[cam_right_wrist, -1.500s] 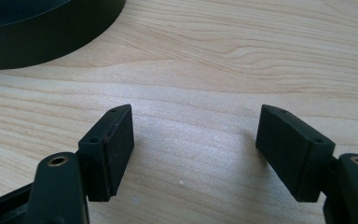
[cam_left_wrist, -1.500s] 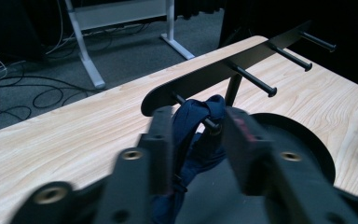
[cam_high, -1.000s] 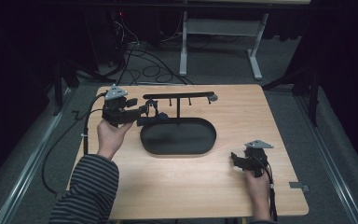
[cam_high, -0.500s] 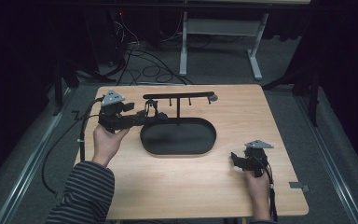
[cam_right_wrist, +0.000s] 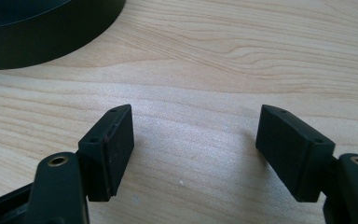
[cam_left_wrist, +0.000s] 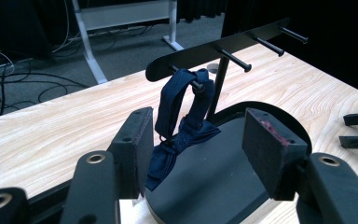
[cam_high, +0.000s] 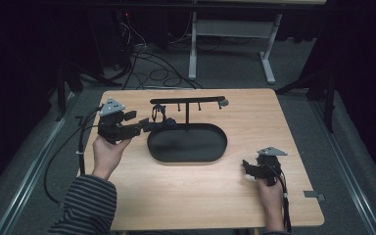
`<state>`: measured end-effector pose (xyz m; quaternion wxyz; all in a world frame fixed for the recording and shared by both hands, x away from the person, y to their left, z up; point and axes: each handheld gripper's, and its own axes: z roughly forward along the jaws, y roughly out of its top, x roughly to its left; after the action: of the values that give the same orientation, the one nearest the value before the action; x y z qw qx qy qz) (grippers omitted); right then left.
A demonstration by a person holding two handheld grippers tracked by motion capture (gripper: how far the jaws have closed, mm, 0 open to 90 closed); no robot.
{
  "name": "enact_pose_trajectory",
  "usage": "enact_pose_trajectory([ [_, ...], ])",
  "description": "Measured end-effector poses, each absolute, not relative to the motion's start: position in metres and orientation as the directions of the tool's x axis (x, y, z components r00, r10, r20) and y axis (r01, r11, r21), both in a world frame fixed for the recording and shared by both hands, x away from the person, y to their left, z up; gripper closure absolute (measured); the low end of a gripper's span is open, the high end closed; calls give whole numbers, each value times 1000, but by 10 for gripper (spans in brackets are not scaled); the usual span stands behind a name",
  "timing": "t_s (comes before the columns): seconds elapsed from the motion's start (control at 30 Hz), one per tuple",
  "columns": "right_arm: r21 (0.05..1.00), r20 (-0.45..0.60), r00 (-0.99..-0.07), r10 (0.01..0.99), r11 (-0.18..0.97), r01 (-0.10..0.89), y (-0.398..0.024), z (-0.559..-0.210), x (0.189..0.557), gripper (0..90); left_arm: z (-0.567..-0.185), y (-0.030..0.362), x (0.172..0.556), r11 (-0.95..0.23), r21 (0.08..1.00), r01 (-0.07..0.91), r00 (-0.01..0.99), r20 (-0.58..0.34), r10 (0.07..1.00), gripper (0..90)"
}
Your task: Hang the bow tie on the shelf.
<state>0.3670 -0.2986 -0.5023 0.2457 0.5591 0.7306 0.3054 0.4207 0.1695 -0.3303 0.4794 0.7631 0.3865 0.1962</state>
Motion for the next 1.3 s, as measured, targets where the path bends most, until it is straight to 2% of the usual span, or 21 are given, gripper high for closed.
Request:
enact_pose_trajectory([
  [1.3, 720, -15, -254, 967, 187, 668, -298, -502, 367, 286, -345, 193, 394, -190, 885, 425, 588, -110, 802, 435],
])
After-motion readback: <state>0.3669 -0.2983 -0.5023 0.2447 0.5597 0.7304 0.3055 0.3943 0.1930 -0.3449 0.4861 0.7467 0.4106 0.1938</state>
